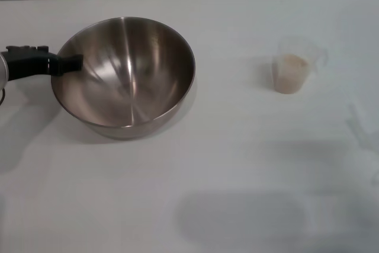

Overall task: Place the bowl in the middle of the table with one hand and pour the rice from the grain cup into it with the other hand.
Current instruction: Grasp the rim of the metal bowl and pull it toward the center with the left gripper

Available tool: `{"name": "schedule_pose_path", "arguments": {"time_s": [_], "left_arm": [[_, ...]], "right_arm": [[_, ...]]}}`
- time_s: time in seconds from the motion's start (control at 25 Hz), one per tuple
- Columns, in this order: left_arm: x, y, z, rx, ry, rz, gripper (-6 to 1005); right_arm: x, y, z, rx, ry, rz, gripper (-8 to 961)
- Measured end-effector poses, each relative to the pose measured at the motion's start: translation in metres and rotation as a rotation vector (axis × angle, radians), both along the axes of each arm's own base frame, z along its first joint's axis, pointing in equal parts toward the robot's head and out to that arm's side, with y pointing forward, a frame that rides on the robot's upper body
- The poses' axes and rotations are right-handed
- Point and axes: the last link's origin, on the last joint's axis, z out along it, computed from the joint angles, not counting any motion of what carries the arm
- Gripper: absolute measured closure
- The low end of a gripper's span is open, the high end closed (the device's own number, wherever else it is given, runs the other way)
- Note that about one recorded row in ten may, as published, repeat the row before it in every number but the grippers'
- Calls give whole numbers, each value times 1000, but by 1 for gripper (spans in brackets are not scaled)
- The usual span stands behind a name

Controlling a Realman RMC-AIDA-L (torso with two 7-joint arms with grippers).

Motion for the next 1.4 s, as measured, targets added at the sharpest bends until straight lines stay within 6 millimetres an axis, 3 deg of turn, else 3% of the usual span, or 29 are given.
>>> {"name": "schedule_pose_path", "arguments": {"time_s": [0.68,1.2,1.4], "left_arm": [[-6,-1,-13,-24,-8,22,212],[-1,0,-14,-48,-9,12,524],[-1,0,-12,-48,-13,14,695]], "right_arm": [[-1,1,-1,0,2,4,117],[-2,1,0,5,1,9,118],[-3,1,0,5,1,12,117]]}}
